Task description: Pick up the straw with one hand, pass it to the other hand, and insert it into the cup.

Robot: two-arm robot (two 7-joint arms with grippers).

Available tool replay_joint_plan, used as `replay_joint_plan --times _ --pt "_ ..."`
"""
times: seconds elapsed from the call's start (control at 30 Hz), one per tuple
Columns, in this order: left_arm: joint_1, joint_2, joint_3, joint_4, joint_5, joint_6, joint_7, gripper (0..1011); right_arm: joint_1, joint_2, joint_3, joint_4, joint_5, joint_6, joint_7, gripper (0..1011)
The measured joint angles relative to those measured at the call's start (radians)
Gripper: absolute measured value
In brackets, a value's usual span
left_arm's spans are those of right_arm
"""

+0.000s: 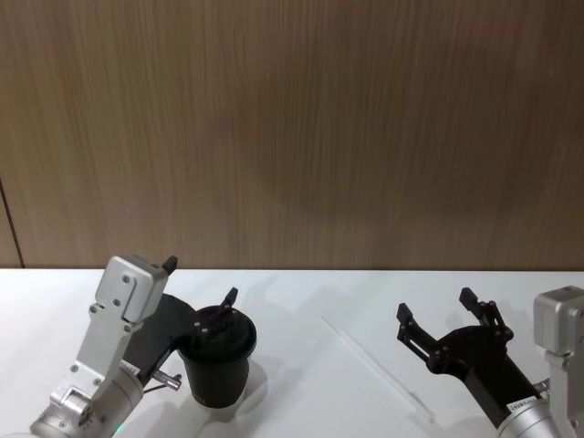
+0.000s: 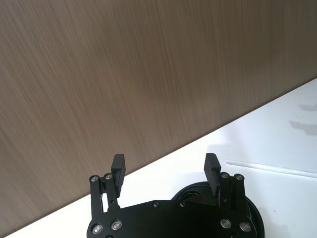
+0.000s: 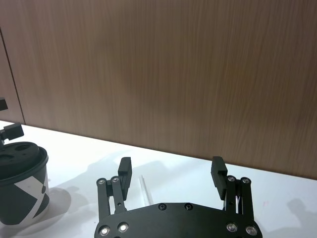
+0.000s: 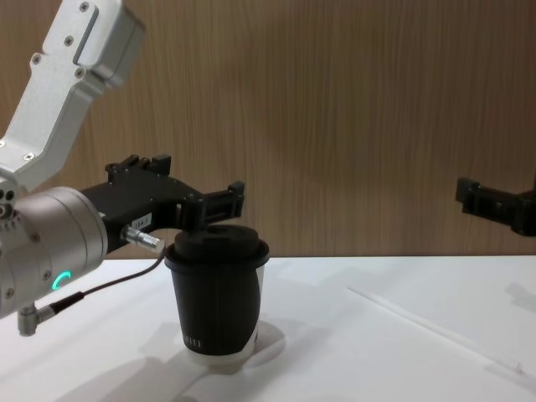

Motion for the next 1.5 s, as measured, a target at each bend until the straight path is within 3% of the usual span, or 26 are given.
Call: replay_joint_plan --times 0.87,1.2,1.5 --pt "0.0 0.0 0.0 0.0 0.0 0.0 0.0 1000 0.0 0.002 0.002 0.0 0.001 0.002 0.006 1001" --pt "0.0 0.0 0.0 0.0 0.0 0.0 0.0 1000 0.018 0.042 0.019 0.005 0.015 0.035 0.061 1001" --pt "0.0 0.0 0.0 0.0 0.0 0.0 0.0 1000 0.052 0.099 0.024 0.014 0.017 0.111 0.125 1001"
